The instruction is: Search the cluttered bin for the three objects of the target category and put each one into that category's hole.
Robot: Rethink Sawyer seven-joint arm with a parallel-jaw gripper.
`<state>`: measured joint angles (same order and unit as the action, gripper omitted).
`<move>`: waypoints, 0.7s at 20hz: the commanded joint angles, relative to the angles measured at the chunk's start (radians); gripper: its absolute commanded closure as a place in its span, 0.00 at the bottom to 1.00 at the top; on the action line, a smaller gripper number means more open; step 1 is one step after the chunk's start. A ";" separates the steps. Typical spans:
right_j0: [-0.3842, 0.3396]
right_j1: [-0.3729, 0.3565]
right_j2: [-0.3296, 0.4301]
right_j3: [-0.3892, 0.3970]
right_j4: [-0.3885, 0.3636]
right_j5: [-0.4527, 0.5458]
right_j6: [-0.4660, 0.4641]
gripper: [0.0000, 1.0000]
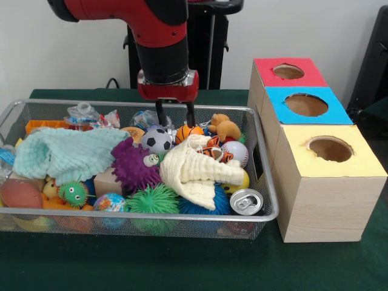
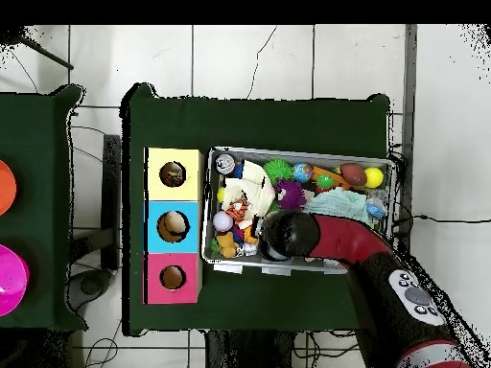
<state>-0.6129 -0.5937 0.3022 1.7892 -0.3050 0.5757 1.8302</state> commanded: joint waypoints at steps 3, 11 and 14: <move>-0.086 -0.022 0.104 0.219 -0.017 -0.132 0.005 0.00; -0.205 0.026 0.149 0.225 -0.047 -0.129 -0.079 0.00; -0.256 0.046 0.167 0.226 -0.062 -0.115 -0.109 0.00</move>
<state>-0.7975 -0.5942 0.3684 1.9798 -0.3081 0.4866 1.8302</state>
